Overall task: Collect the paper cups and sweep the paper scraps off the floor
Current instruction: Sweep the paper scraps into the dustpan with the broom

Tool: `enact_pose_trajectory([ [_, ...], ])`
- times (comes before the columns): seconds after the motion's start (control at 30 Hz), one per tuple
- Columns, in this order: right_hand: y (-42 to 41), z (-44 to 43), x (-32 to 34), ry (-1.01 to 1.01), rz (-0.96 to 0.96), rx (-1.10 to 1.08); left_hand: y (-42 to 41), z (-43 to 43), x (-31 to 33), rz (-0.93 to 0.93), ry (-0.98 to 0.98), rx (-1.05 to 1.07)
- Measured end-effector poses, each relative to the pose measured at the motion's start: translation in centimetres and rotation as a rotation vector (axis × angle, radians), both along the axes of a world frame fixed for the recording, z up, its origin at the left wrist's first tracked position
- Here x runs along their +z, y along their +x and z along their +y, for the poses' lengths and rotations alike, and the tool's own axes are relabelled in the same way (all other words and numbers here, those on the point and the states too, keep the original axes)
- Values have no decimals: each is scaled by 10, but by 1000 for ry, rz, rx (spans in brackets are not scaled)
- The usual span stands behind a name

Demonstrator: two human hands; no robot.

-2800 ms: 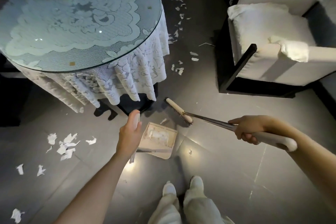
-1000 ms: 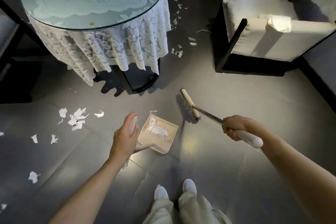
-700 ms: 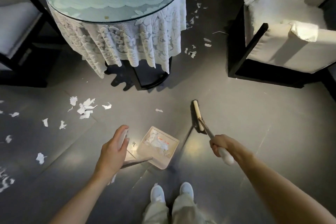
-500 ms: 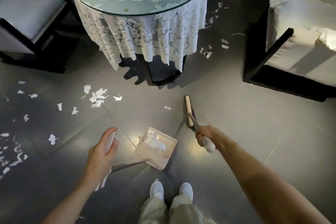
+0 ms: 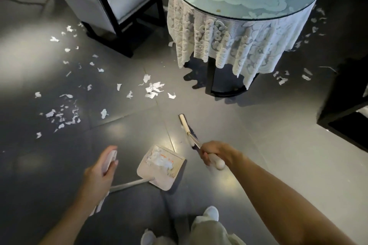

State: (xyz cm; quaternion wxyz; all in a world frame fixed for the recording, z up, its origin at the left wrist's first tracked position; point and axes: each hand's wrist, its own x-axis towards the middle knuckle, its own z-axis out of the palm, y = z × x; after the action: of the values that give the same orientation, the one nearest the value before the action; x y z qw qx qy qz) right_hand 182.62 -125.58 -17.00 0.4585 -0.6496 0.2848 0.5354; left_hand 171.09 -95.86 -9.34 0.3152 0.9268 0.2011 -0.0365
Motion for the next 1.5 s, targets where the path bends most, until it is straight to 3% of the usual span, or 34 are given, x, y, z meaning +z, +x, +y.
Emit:
enact_pose_trajectory([
  [0.17, -51, 72, 12, 137, 46, -87, -38, 65, 5, 11, -42, 67],
  [0.27, -77, 107, 16, 127, -44, -134, -63, 120, 1, 22, -51, 101],
  [0.37, -103, 137, 25, 18, -150, -21, -91, 173, -2, -23, -23, 103],
  [0.47, -129, 172, 26, -125, -304, 283, -115, 219, 1, -45, -41, 134],
  [0.53, -144, 190, 24, -157, -340, 291, -129, 246, 2, -47, -41, 139],
  [0.67, -154, 213, 20, -187, -307, 160, -162, 283, 7, -19, -23, 171],
  [0.83, -145, 251, 11, -298, -302, 276, -206, 317, 21, 31, -32, 262],
  [1.03, -141, 335, 12, -229, -242, 411, -258, 344, 21, 27, -36, 450],
  [1.23, -146, 409, 19, -38, -174, 409, -286, 355, 14, 61, -32, 548],
  [1.4, -126, 419, 44, -17, -144, 505, -301, 365, -6, 67, -53, 576],
  [1.5, -122, 407, 53, -8, -161, 454, -306, 372, -20, 82, -104, 585],
])
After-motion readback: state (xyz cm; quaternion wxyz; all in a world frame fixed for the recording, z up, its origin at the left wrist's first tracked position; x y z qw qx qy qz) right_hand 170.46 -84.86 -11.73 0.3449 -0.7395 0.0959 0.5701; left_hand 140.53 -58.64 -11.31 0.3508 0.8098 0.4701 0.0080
